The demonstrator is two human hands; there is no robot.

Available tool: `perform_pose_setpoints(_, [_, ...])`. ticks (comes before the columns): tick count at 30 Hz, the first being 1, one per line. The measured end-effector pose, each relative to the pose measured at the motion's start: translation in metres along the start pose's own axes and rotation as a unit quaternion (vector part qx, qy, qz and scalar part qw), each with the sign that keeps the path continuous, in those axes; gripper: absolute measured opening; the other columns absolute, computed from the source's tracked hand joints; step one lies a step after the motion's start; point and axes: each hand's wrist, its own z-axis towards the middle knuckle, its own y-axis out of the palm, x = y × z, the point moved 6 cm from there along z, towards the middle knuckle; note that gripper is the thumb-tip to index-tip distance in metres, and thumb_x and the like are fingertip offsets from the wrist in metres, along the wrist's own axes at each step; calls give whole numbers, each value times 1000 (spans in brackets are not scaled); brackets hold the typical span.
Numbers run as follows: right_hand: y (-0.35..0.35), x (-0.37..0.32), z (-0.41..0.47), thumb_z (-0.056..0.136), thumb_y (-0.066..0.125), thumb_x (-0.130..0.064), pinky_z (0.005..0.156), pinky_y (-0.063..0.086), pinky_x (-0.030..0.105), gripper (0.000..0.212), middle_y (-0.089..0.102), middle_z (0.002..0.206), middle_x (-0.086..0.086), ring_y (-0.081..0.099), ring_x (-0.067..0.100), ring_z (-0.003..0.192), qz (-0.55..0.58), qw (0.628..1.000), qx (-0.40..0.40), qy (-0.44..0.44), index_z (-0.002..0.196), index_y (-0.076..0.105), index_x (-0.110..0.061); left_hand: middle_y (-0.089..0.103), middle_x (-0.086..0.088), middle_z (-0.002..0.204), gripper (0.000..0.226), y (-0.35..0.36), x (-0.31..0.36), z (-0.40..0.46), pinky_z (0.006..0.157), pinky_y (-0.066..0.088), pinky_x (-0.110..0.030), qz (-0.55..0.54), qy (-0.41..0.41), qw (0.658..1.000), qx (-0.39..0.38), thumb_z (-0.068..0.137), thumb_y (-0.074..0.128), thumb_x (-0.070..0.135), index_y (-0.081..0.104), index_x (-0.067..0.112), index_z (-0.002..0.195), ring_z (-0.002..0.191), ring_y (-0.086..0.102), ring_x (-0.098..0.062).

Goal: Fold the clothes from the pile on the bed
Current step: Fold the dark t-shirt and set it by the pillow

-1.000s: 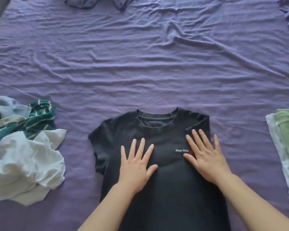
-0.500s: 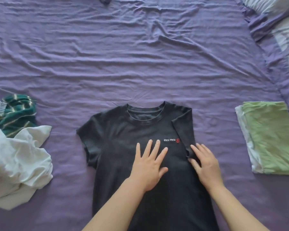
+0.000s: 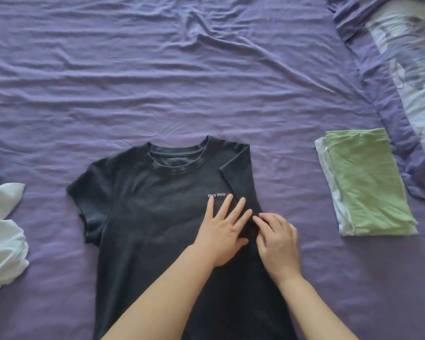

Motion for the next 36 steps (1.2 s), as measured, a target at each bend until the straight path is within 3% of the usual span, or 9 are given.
perform_pose_setpoints(4, [-1,-21,7,62,75,-4,89,45,48,39,65,113,12,58,34,112,-41,998,-44,11,100,71,-7,-11,1,159,65,6,-27,-31,108,-19,-58,-10,-34,999,-18,96,21,58,0,28,150,144,-19,-26])
perform_pose_setpoints(11, [15,-146,27,68,78,-14,100,41,53,57,56,131,16,49,34,125,-7,980,-132,-149,122,61,-9,-6,-4,160,63,-9,-136,-109,115,-4,-53,-53,-245,968,4,98,22,54,3,27,151,146,-9,-25])
perform_pose_setpoints(13, [26,-179,27,78,70,-21,108,31,53,57,46,141,14,37,33,135,-3,971,-162,-176,132,52,-12,-3,-4,160,62,-17,-172,-133,116,1,-50,-84,-322,943,33,99,29,49,3,26,151,146,-5,-24])
perform_pose_setpoints(17, [55,-227,28,94,41,-42,116,4,46,62,8,158,4,0,25,146,-24,950,-218,-222,149,15,-26,6,-9,159,65,-26,-230,-168,117,12,-45,-160,-422,889,75,98,40,38,7,20,151,145,5,-26])
perform_pose_setpoints(24, [95,-276,48,94,33,-53,115,-4,49,72,-7,159,2,-14,27,144,-61,938,-218,-262,149,-6,-28,28,-8,151,69,-26,-288,-162,108,27,-38,-209,-444,863,120,95,51,38,15,12,149,137,25,-26])
perform_pose_setpoints(29, [121,-276,56,91,30,-62,112,-9,53,77,-11,158,4,-17,28,143,-101,931,-241,-254,148,-9,-28,49,-7,121,42,-23,-309,-159,93,36,-35,-220,-490,836,110,86,60,44,54,18,117,116,39,-28])
perform_pose_setpoints(33, [121,-277,56,90,29,-63,112,-8,54,77,-11,158,4,-16,28,144,-106,929,-250,-250,148,-8,-28,62,-9,102,25,-29,-308,-167,74,40,-34,-334,-503,785,137,86,51,34,52,13,98,93,51,-28])
perform_pose_setpoints(35, [116,-277,57,91,31,-61,114,-6,52,76,-10,158,5,-15,28,144,-92,932,-253,-241,149,-5,-27,63,-9,101,25,-38,-300,-163,73,44,-33,-392,-499,758,151,86,53,29,50,11,103,90,57,-28])
perform_pose_setpoints(36, [111,-274,57,92,32,-59,115,-4,50,75,-8,158,6,-14,27,144,-84,936,-252,-231,149,-3,-26,63,-11,103,30,-40,-294,-158,75,50,-36,-460,-486,724,165,86,56,26,48,9,110,91,61,-29])
